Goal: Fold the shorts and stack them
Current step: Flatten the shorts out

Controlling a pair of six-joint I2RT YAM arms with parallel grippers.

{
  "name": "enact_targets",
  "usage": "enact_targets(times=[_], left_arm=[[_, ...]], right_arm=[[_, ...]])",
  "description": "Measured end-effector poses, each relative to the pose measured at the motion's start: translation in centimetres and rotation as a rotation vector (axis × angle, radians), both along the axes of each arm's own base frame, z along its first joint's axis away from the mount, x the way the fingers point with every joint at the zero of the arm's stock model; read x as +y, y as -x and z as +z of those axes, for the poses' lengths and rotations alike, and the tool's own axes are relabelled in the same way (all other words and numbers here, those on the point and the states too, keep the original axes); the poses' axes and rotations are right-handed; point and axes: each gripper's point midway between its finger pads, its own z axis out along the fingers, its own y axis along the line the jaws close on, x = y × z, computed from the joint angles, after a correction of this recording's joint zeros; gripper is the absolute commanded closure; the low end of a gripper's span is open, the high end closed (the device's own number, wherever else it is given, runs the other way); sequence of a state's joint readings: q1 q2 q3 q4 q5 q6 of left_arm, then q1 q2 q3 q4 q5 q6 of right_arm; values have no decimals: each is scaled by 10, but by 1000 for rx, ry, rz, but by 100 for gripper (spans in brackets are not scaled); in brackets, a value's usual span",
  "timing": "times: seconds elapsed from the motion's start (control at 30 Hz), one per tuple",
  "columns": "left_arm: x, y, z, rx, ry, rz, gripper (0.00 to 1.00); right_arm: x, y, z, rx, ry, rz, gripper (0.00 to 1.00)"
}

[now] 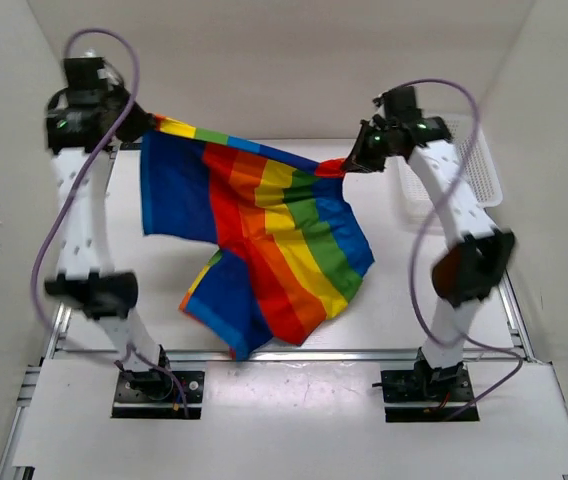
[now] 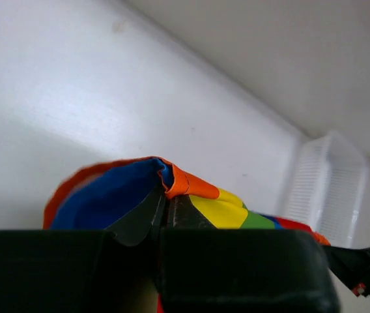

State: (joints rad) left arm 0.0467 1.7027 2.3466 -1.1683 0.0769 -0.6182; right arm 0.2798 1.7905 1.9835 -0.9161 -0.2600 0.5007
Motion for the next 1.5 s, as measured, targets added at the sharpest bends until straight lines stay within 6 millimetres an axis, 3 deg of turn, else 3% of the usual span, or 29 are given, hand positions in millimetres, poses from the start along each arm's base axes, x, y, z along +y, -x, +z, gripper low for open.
enact_targets(times=[0.1, 0.17, 0.27, 0.37, 0.43, 0.53, 0.67, 0.77, 0.87, 1.0, 1.1, 1.2, 1.33, 1.5], left_arm=[[4, -58, -83, 190, 2, 3, 90], [6, -80, -123, 268, -2, 5, 90], [7, -94, -152, 323, -9, 0, 90], [8, -96, -150, 313, -17, -5, 90], [8, -95, -137, 281, -25, -11, 90], [6, -84, -108, 220, -39, -21, 90], [3, -41, -33, 61, -52, -30, 90], [-1, 23, 48, -136, -63, -34, 90], [-8, 115, 132, -386, -71, -46, 90], [-17, 234, 196, -655, -76, -53, 90], [-22, 306, 222, -814, -79, -50, 90], [-24, 344, 235, -904, -82, -40, 90], [-24, 350, 238, -922, -80, -32, 90], [-23, 322, 232, -863, -71, -35, 90]], right_arm=[[5, -57, -81, 123, 65, -24, 100], [8, -80, -114, 157, 89, -33, 100], [7, -98, -136, 168, 111, -45, 100], [7, -102, -131, 145, 110, -43, 100], [6, -101, -117, 111, 105, -37, 100], [3, -81, -85, 65, 90, -23, 100], [-7, -36, 2, -97, 45, 4, 100], [-17, 19, 93, -304, -12, 33, 100], [-29, 90, 175, -521, -79, 68, 100], [-42, 183, 238, -719, -151, 131, 100], [-50, 236, 270, -820, -189, 172, 100], [-55, 269, 289, -883, -214, 197, 100], [-58, 285, 293, -885, -226, 200, 100], [-56, 272, 280, -813, -221, 177, 100]])
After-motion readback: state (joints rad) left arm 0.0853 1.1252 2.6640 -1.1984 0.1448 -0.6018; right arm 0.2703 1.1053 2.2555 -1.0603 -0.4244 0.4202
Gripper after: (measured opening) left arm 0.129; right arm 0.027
